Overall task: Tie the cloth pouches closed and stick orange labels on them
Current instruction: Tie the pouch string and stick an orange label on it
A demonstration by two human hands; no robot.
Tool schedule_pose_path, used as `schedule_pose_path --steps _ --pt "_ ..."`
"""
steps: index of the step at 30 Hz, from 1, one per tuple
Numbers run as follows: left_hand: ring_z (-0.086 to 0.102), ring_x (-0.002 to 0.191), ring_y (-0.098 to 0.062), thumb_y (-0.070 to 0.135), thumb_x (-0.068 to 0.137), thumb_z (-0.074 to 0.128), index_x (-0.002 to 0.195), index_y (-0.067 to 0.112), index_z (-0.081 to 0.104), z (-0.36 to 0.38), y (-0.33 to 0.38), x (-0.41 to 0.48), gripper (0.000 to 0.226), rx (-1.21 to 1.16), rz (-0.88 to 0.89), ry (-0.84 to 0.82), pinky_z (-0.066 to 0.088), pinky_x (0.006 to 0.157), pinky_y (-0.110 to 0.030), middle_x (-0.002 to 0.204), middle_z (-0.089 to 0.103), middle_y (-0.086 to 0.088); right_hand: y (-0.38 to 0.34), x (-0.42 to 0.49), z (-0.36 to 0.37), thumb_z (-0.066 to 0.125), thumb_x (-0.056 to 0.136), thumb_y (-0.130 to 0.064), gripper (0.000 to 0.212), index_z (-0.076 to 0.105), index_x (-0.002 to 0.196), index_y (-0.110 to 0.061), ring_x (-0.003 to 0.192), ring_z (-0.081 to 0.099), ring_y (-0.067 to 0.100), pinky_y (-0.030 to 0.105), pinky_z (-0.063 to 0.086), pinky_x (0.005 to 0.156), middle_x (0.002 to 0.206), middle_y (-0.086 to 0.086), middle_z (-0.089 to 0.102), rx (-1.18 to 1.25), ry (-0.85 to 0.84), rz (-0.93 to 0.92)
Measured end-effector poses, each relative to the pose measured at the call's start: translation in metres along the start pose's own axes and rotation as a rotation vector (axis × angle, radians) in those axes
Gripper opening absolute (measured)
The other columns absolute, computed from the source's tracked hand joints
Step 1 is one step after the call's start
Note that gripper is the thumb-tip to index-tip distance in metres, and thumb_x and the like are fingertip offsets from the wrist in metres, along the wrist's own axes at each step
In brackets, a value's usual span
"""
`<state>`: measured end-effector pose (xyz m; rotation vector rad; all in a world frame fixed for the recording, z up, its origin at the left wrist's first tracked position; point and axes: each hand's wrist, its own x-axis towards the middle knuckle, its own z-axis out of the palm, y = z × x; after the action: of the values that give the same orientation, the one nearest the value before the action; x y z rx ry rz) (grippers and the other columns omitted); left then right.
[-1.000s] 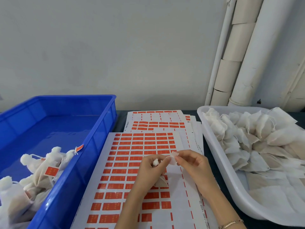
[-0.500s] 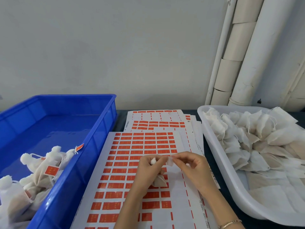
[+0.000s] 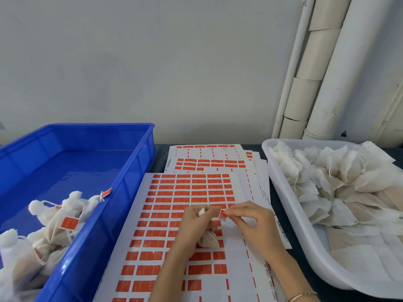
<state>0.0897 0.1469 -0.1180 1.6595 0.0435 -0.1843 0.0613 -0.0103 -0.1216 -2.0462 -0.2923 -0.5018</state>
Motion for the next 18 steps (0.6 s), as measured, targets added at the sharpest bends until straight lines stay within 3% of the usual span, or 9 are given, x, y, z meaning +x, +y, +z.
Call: schedule_pose_path --steps 3,10,14,16,18 --pt "0.055 0.048 -0.007 0.027 0.086 0.066 0.068 0.02 0.069 -0.0013 -0.0012 0.0002 0.02 -0.004 -0.018 -0.01 0.048 0.052 -0.018 0.048 0.056 0.005 0.0019 -0.0018 0.001 0.072 0.078 -0.017 0.028 0.069 0.091 -0.043 0.093 0.063 -0.004 0.005 0.045 0.086 0.095 -0.027 0.064 -0.074 -0.016 -0.023" --pt "0.058 0.049 -0.006 0.042 0.083 0.069 0.063 0.026 0.067 -0.0001 -0.0018 0.0002 0.025 0.022 0.012 0.02 0.048 0.051 -0.013 0.05 0.06 0.006 0.0099 -0.0037 0.005 0.071 0.084 -0.012 0.02 0.076 0.101 -0.02 0.101 0.059 0.002 0.013 0.042 0.095 0.107 -0.009 0.068 -0.271 -0.1 -0.038" --pt "0.058 0.047 -0.003 0.039 0.083 0.069 0.067 0.025 0.067 0.0013 -0.0028 0.0007 0.021 0.038 0.038 0.036 0.046 0.047 -0.01 0.047 0.059 0.01 0.0078 -0.0046 0.0057 0.069 0.084 -0.009 0.025 0.07 0.095 -0.032 0.093 0.059 -0.006 -0.001 0.039 0.084 0.101 -0.02 0.066 -0.193 0.043 0.053" --pt "0.059 0.047 -0.003 0.04 0.083 0.068 0.07 0.026 0.069 0.0018 -0.0026 0.0006 0.02 0.041 0.053 0.042 0.046 0.047 -0.009 0.048 0.059 0.01 0.0052 -0.0033 0.0046 0.068 0.084 -0.013 0.025 0.064 0.084 -0.039 0.094 0.059 -0.007 -0.001 0.04 0.078 0.092 -0.031 0.063 -0.155 0.072 0.098" --pt "0.058 0.048 -0.002 0.04 0.084 0.068 0.073 0.025 0.07 0.0017 -0.0026 0.0012 0.019 0.037 0.074 0.04 0.045 0.048 -0.009 0.049 0.059 0.011 0.0023 -0.0011 0.0048 0.063 0.081 -0.03 0.008 0.063 0.079 -0.037 0.095 0.057 -0.008 0.004 0.04 0.075 0.084 -0.033 0.065 -0.05 0.102 0.171"
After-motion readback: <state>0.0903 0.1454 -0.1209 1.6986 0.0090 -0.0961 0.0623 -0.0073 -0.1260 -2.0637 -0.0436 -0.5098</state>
